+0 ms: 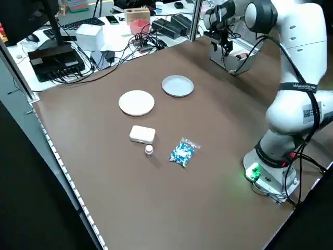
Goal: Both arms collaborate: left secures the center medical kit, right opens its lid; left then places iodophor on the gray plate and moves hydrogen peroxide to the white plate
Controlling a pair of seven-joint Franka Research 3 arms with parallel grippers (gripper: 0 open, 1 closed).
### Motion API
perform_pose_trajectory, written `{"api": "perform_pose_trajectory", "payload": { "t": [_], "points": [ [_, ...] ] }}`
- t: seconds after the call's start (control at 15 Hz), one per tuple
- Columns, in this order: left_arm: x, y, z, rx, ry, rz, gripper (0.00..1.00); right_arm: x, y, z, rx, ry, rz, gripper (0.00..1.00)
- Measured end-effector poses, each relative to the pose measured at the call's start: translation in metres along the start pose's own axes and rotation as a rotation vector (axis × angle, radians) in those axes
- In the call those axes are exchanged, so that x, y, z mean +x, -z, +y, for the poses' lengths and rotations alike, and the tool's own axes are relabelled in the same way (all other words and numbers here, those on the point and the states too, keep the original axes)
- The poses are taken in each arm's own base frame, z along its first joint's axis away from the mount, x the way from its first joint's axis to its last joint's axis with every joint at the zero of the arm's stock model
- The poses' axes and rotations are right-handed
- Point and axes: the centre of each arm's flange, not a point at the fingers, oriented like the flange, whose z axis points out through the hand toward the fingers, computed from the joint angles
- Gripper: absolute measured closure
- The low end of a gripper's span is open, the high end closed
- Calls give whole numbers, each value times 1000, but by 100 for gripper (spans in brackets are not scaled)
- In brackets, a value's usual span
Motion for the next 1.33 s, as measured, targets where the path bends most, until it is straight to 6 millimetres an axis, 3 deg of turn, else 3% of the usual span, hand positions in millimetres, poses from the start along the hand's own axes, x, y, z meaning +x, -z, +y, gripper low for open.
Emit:
{"api": "perform_pose_trajectory", "payload": {
  "t": [0.2, 0.4, 0.8, 1.07, 1.33],
  "points": [
    [-12, 32, -8, -21, 25, -2, 0, -14, 50, -2, -166, 63, 85, 2],
    [-35, 44, -20, -50, 36, 19, 0, -37, 95, 4, -209, 83, 72, 2],
    [-86, 18, -52, -51, 45, 69, 0, -74, 207, 59, -248, 64, 144, 1],
    [-109, 20, -63, -67, 51, 65, 3, -100, 248, 74, -314, 87, 162, 1],
    [-126, 11, -75, -63, 24, 73, 15, -115, 279, 101, -320, 147, 174, 2]
  ]
}}
